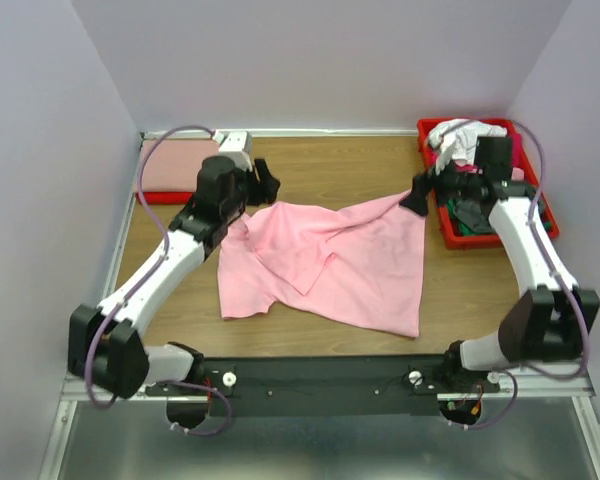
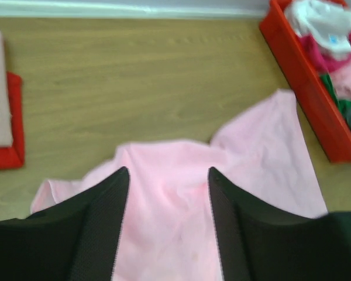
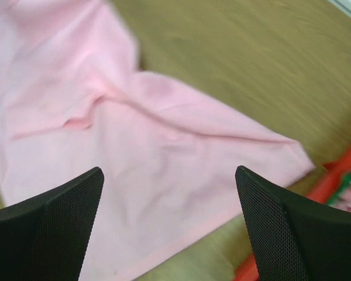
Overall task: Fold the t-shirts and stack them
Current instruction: Flatten the tshirt out
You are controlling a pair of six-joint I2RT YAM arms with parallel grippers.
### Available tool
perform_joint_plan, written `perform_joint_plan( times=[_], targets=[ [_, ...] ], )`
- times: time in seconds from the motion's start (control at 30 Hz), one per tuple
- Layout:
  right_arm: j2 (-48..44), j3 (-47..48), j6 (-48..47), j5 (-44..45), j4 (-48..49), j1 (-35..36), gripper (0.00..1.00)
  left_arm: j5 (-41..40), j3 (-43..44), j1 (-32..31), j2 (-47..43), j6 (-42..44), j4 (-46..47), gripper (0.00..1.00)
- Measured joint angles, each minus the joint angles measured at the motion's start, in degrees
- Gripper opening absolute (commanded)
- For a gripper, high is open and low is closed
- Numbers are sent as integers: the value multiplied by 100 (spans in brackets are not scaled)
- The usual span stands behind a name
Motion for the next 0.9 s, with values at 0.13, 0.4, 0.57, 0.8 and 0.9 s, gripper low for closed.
perform_joint_plan(
  times=[0.13, 0.4, 0.57, 0.8, 0.9],
  targets=[
    [-1161, -1325, -1331, -743, -767, 382, 99, 310, -951, -518, -828, -85, -313, 25],
    [-1742, -3060, -1462, -1084, -1099, 566, 95, 164, -2747, -1738, -1639, -1827, -636, 60],
    [-1733, -3056, -1193, -857, -809, 566, 95, -173, -3084, -1814, -1578, -2929, -179, 65],
    [-1661, -3056, -964, -514, -616, 566, 95, -538, -2769, -1821, -525, -3836, 118, 57],
    [-1661, -3056, -944, -463, -581, 566, 95, -743, -2507, -1840, -190, -4151, -111, 58]
  ],
)
